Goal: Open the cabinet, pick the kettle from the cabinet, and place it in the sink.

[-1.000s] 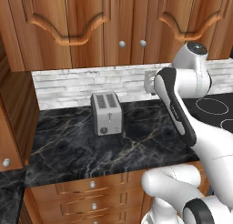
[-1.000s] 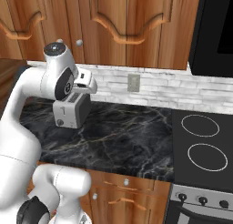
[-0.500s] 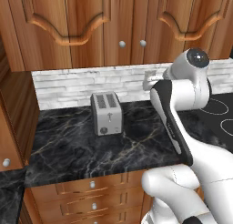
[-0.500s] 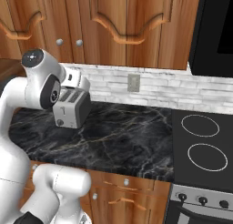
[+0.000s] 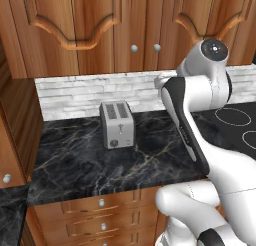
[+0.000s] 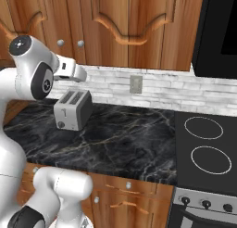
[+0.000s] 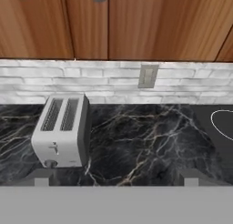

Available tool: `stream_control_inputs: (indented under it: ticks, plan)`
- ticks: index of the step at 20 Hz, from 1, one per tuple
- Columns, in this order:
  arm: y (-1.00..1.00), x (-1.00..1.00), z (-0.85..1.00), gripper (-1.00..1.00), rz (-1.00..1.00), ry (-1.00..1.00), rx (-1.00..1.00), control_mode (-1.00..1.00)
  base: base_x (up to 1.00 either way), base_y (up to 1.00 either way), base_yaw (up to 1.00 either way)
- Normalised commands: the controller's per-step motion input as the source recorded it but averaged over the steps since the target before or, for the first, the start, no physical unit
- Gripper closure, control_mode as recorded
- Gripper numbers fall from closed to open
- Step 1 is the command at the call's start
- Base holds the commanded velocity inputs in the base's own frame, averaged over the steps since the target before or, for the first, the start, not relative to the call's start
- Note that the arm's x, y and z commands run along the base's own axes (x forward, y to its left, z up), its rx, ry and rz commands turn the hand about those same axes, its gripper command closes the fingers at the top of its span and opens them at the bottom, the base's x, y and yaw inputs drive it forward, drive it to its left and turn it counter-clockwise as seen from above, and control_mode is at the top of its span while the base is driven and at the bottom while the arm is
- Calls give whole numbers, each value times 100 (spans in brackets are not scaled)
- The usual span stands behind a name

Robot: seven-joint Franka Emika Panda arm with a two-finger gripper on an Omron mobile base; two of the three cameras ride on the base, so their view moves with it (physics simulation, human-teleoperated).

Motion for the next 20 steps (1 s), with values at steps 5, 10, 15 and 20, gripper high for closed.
stream_control_inputs:
  ticks: [5,10,15,20]
  plan:
    - [6,0,34,-100,1,-6,-1,-100,0,0,0]
    - [8,2,25,-100,3,-17,-2,-100,0,0,0]
    - [7,8,8,-100,0,-22,-6,-100,0,0,0]
    - [0,10,7,-100,1,-9,-2,-100,0,0,0]
